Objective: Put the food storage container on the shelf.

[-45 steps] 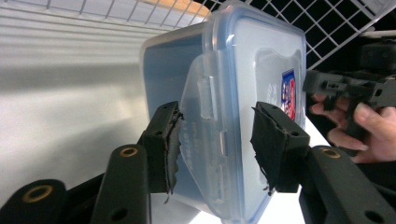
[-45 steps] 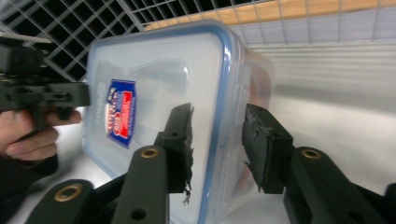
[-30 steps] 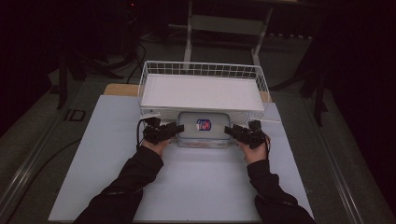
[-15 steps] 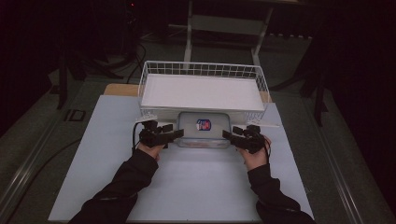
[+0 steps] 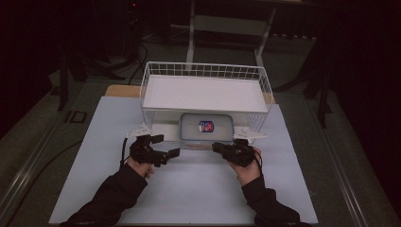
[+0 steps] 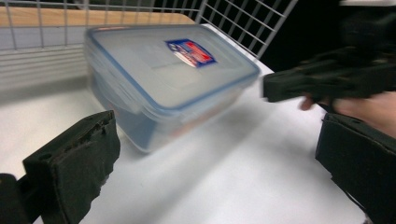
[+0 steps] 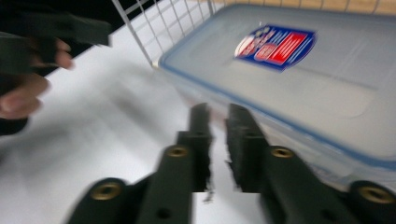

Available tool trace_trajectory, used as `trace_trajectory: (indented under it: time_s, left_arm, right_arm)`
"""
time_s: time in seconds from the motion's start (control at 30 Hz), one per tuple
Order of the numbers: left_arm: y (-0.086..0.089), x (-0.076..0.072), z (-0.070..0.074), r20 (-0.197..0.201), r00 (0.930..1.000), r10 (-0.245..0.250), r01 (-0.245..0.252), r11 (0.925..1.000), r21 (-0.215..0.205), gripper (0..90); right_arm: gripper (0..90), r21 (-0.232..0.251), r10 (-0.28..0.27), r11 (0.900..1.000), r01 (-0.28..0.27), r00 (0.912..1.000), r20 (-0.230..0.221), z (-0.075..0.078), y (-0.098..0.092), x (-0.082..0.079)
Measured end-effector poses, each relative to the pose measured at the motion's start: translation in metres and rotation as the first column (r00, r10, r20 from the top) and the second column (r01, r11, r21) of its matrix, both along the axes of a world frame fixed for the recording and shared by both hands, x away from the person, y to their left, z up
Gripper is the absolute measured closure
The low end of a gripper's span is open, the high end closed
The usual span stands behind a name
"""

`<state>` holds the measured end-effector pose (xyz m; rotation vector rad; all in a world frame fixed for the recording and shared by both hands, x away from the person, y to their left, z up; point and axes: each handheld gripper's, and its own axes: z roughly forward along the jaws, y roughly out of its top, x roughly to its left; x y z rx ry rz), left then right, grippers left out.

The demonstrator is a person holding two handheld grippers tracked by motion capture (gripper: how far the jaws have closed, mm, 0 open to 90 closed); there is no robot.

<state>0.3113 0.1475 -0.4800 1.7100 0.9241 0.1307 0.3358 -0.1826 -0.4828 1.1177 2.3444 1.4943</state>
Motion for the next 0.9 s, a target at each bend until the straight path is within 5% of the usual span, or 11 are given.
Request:
trace_trajectory:
  time_s: [0.2,0.3,0.53,0.9]
  left_arm:
    - [0.002,-0.028,-0.003,-0.009,0.9996,-0.028,0.028,0.9992,0.029,0.0]
    - [0.001,-0.042,-0.005,0.04,0.9988,-0.027,0.024,0.9977,0.063,0.0]
    - [0.006,-0.045,-0.011,0.071,0.9974,0.008,-0.011,0.9986,0.051,0.0]
    - [0.002,-0.043,-0.017,0.104,0.9945,0.009,-0.018,0.9965,0.082,0.0]
  right_arm:
    - [89.9,-0.043,0.01,0.999,-0.011,0.9992,-0.038,-0.014,0.011,0.004]
    - [89.9,-0.062,0.001,0.998,-0.004,0.999,-0.044,-0.019,0.014,0.007]
    - [89.9,-0.105,-0.012,0.994,0.008,0.9989,-0.045,-0.027,0.023,0.017]
    - [89.9,-0.106,-0.033,0.994,0.028,0.9987,-0.039,-0.03,0.032,0.036]
